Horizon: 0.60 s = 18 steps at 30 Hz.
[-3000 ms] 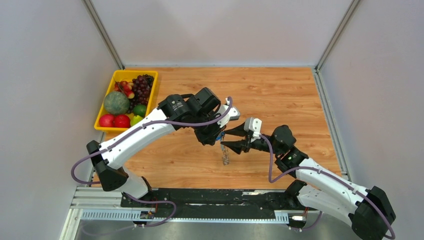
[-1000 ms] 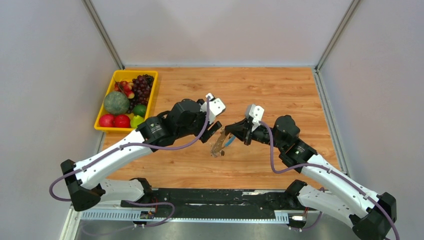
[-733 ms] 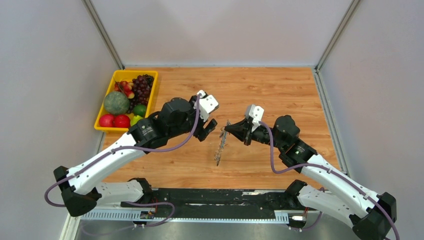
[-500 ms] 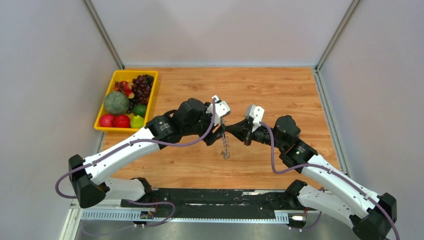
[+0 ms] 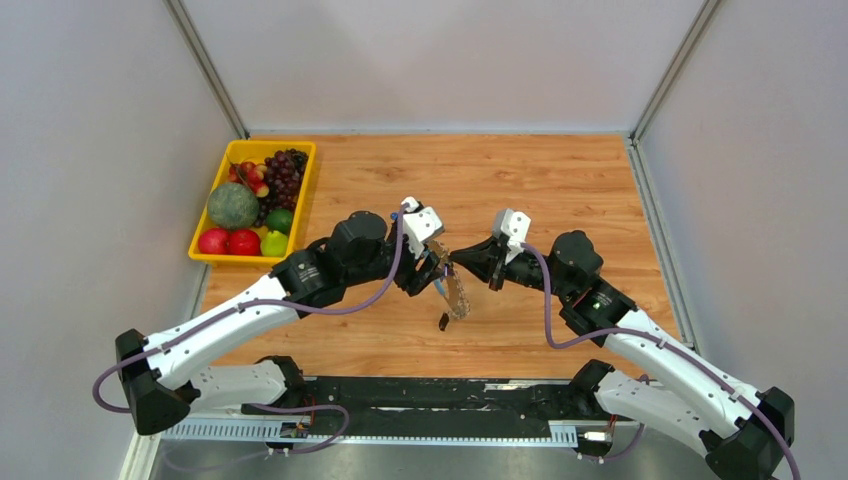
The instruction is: Remove the keys from the keyring
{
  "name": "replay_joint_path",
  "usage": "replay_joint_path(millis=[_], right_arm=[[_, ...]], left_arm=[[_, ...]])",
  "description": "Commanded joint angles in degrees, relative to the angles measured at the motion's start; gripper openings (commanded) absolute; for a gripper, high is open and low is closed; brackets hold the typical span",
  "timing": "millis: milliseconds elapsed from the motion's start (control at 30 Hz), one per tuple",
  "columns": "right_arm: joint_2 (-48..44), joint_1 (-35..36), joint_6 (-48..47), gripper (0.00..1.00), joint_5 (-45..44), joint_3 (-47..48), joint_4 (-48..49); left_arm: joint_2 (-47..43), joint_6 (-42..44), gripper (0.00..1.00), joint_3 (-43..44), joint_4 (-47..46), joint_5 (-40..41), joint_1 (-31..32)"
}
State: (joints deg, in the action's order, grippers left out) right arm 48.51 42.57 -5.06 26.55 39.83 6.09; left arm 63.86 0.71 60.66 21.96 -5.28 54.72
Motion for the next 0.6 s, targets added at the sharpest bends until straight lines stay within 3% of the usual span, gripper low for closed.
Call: replay_joint_path(millis=[0,567], right_arm=[[-1.4,0.1,1.0,0.0,-1.2,3.3,3.2],[-1.6,0.1,1.8,0.0,-1.5,3.8,3.6]], left_arm=[[-4.3,-3.1,0.7,-2.0,-5.9,1.9,0.2],[-6.3,-4.4,0.66,-9.2,-13.3,2.1,0.7]])
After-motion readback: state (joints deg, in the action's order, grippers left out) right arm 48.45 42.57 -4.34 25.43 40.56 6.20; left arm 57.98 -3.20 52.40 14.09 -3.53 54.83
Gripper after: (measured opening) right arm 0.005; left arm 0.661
